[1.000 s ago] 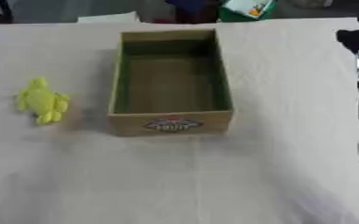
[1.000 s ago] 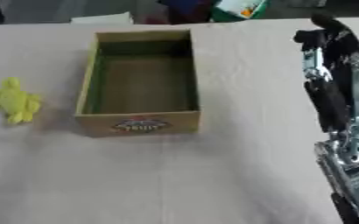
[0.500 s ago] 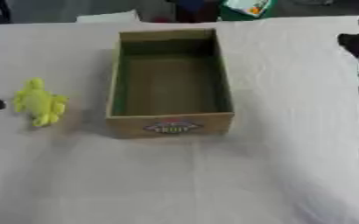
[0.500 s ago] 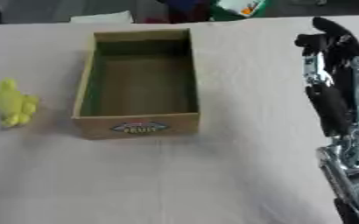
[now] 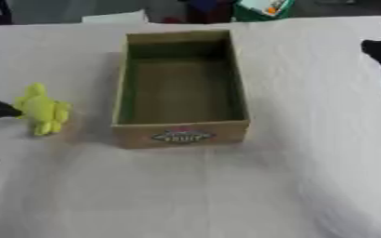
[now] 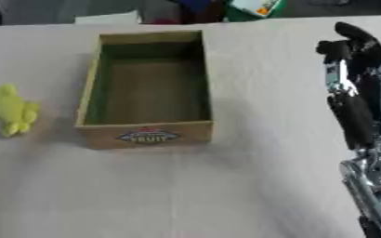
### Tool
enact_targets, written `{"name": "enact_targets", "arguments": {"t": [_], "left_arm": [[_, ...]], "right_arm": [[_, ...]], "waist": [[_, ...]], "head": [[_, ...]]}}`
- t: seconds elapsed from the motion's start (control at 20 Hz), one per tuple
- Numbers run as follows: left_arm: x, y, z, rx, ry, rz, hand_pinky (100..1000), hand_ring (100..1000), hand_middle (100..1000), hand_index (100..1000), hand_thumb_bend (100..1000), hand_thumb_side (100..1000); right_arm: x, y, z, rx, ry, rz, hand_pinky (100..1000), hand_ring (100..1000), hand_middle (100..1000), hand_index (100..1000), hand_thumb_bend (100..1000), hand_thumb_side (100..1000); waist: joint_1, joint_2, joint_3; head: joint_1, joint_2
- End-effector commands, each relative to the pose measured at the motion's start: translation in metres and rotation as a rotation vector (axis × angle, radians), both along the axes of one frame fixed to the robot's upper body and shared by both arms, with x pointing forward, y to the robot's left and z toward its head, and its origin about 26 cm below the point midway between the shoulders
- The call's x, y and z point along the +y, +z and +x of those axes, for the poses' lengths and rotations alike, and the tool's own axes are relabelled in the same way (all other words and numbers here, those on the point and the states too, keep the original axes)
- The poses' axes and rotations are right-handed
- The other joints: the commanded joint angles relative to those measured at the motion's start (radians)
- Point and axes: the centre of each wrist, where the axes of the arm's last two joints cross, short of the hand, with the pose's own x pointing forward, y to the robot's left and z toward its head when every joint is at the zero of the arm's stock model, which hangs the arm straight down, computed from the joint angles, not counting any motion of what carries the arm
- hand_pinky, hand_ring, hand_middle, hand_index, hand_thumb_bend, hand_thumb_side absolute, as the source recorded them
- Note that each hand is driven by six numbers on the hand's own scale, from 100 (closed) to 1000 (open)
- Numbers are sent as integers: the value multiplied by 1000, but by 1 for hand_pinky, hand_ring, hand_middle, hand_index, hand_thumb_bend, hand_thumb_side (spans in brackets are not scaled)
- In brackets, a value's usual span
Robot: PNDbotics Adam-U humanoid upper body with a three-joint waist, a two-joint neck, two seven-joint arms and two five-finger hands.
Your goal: Pick up objects on the table and place them in the box.
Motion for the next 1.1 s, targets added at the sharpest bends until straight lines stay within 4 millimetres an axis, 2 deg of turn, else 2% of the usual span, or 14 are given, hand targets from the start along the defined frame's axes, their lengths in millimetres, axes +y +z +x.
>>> {"name": "enact_targets", "arguments": {"t": [0.05, 0.35, 0.45, 0.65, 0.85, 0.95, 1.1], "left_arm": [[4, 13, 1, -12, 12, 5, 583, 784, 839, 1000, 323, 344], [3, 9, 4, -13, 9, -24, 525, 735, 768, 1000, 108, 258], [3, 7, 4, -11, 10, -34, 498, 706, 736, 956, 100, 220], [5, 3, 5, 7, 15, -51, 453, 648, 661, 875, 100, 203], [5, 3, 5, 9, 21, -75, 439, 626, 658, 890, 100, 194], [5, 5, 6, 1, 22, -86, 425, 614, 623, 853, 100, 206], [6, 7, 6, -13, 29, -102, 427, 616, 635, 908, 100, 194]], "right_arm": [[2, 8, -2, -28, 8, -10, 898, 785, 588, 838, 100, 580], [2, 7, -2, -26, 8, -7, 899, 784, 587, 838, 100, 577], [2, 7, -2, -25, 7, -5, 899, 783, 587, 838, 100, 576], [1, 6, -2, -24, 4, -1, 900, 783, 585, 839, 100, 575], [2, 6, -3, -22, 5, 0, 900, 783, 583, 839, 100, 574], [1, 5, -3, -21, 3, 1, 900, 783, 583, 840, 100, 573], [1, 5, -3, -18, 2, 1, 901, 783, 583, 840, 100, 574]], "waist": [[1, -16, -1], [2, -16, -4], [1, -16, -5], [0, -16, -7], [-1, -17, -6], [-1, -17, -6], [-1, -17, -7]], "head": [[6, -15], [11, -15], [13, -15], [17, -14], [20, -15], [20, -15], [19, -14]]}}
